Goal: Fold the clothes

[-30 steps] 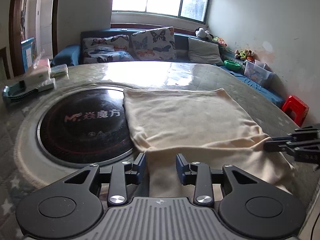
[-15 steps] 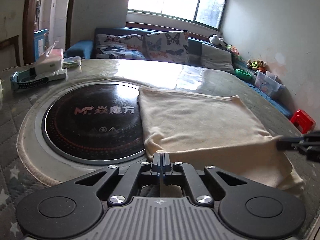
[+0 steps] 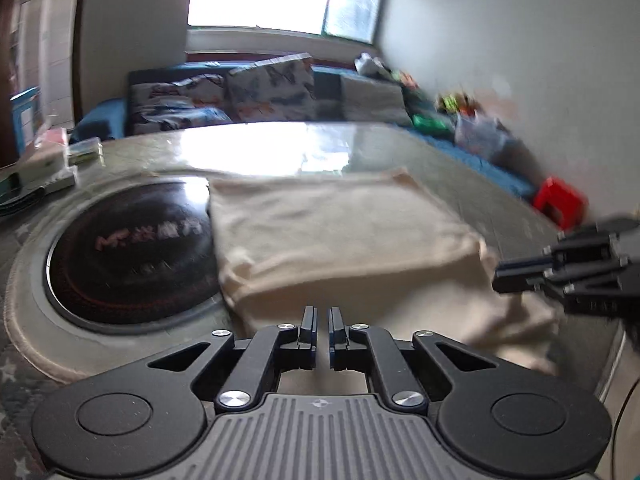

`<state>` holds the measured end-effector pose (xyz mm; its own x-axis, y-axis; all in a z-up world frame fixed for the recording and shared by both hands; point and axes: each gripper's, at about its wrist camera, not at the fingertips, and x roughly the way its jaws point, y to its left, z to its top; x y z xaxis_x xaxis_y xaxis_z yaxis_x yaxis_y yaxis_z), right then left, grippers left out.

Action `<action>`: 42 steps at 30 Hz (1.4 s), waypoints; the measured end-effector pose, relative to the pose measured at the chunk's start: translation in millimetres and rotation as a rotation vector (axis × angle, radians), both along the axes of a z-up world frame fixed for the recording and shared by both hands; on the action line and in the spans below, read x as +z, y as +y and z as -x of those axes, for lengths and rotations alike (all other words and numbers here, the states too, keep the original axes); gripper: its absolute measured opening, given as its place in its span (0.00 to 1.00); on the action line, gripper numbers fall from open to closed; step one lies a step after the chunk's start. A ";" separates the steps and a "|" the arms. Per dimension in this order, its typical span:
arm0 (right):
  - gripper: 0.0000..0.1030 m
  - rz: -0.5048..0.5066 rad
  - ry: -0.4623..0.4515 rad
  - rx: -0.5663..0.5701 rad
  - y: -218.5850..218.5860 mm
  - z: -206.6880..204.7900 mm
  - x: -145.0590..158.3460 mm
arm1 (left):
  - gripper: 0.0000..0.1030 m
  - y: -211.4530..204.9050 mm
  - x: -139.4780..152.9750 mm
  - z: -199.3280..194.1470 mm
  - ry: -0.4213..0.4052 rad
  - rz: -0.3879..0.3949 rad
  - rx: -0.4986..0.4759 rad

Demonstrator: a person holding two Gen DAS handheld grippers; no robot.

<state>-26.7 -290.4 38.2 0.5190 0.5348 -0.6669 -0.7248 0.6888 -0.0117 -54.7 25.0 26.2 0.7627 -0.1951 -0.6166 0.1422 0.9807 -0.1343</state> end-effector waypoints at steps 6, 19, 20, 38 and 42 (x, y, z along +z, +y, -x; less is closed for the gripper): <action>0.12 0.024 0.024 0.000 -7.1 8.4 -7.6 | 0.08 -3.2 2.5 18.6 -0.008 -0.042 -0.079; 0.14 0.004 -0.018 0.091 15.5 18.6 2.1 | 0.33 -33.9 2.0 85.5 -0.101 -0.313 -0.379; 0.14 0.004 -0.014 0.112 20.9 19.0 -0.3 | 0.33 -35.7 1.0 85.8 -0.105 -0.326 -0.385; 0.17 0.022 0.037 0.230 44.6 20.1 -5.4 | 0.34 -58.4 -21.6 60.0 -0.161 -0.386 -0.436; 0.19 0.010 0.022 0.179 24.0 20.8 4.9 | 0.28 -59.6 -22.5 54.6 -0.180 -0.367 -0.441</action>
